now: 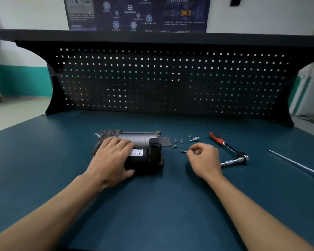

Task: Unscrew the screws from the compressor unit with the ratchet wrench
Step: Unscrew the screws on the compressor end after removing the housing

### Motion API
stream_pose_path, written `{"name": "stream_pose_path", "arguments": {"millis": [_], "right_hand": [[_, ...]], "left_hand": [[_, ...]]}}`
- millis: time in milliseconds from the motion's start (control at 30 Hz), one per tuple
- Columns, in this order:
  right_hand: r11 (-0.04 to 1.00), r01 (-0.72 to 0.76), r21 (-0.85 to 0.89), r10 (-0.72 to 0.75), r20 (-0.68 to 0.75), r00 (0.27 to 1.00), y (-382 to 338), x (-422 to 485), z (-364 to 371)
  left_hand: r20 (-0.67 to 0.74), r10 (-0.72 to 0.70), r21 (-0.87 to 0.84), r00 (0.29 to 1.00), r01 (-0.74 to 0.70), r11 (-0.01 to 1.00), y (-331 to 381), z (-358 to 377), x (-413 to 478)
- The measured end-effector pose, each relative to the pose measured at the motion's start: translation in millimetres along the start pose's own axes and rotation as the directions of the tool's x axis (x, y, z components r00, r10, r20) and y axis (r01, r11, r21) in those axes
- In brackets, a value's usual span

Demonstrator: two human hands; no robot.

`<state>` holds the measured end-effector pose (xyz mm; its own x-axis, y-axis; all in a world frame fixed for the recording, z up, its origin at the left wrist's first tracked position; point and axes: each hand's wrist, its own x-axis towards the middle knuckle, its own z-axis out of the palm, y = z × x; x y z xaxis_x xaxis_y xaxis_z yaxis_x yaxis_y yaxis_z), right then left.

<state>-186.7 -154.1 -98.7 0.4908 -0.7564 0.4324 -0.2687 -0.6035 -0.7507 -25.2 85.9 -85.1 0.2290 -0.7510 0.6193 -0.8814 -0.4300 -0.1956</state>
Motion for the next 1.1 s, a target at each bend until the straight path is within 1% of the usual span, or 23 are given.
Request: {"name": "stream_pose_path", "arguments": {"millis": [67,167,233,267,333,367,400,433,467,500,533,567,633,733,800,867,1000,1100], "right_hand": [[0.996,-0.051,0.068,0.053,-0.029,0.998,5,6,-6],[0.984,-0.075,0.164,0.085,-0.054,0.995,7,14,-7],[0.991,-0.061,0.116,0.066,-0.042,0.997,8,11,-3],[0.998,-0.040,0.042,0.041,-0.013,0.999,7,8,-2],[0.990,0.024,-0.141,-0.009,0.103,0.995,6,5,3],[0.966,0.078,-0.248,-0.034,0.175,0.984,6,4,6],[0.930,0.124,-0.346,-0.048,0.219,0.975,4,4,9],[0.899,0.163,-0.407,-0.066,0.243,0.968,3,5,12],[0.888,0.175,-0.426,-0.071,0.251,0.965,2,5,13],[0.889,0.176,-0.422,-0.072,0.250,0.966,4,5,15],[0.899,0.169,-0.405,-0.073,0.243,0.967,6,4,16],[0.904,0.165,-0.393,-0.076,0.233,0.969,8,4,16],[0.907,0.175,-0.382,-0.100,0.207,0.973,10,5,18],[0.901,0.205,-0.382,-0.132,0.208,0.969,8,9,19],[0.903,0.202,-0.378,-0.120,0.229,0.966,8,8,19],[0.906,0.203,-0.372,-0.118,0.239,0.964,10,7,18],[0.924,0.174,-0.340,-0.100,0.226,0.969,10,12,16],[0.930,0.136,-0.340,-0.053,0.242,0.969,8,14,21]], "left_hand": [[-0.059,-0.002,-0.057,0.998,-0.001,0.998,-1,-13,7],[-0.190,-0.015,-0.192,0.982,-0.022,0.981,2,-38,34],[-0.210,-0.104,-0.328,0.972,0.030,0.944,9,-52,60],[-0.193,-0.173,-0.416,0.966,0.079,0.906,14,-56,75],[-0.095,-0.312,-0.588,0.945,0.200,0.783,19,-54,112],[-0.011,-0.368,-0.667,0.930,0.267,0.696,21,-48,131],[0.086,-0.409,-0.732,0.909,0.336,0.593,21,-39,150],[0.188,-0.431,-0.782,0.882,0.400,0.478,22,-27,167],[0.290,-0.431,-0.811,0.854,0.458,0.363,23,-14,181],[0.380,-0.412,-0.816,0.828,0.510,0.272,25,1,193],[0.450,-0.382,-0.807,0.808,0.550,0.214,26,18,203],[0.498,-0.349,-0.795,0.794,0.578,0.183,27,35,211],[0.551,-0.286,-0.776,0.784,0.607,0.171,24,63,227],[0.575,-0.235,-0.756,0.783,0.619,0.212,11,94,245],[0.596,-0.231,-0.731,0.769,0.639,0.241,3,112,254],[0.613,-0.234,-0.714,0.755,0.656,0.245,-3,129,260],[0.641,-0.201,-0.722,0.741,0.671,0.169,-11,157,267],[0.675,-0.195,-0.707,0.712,0.699,0.105,-17,180,259]]}}
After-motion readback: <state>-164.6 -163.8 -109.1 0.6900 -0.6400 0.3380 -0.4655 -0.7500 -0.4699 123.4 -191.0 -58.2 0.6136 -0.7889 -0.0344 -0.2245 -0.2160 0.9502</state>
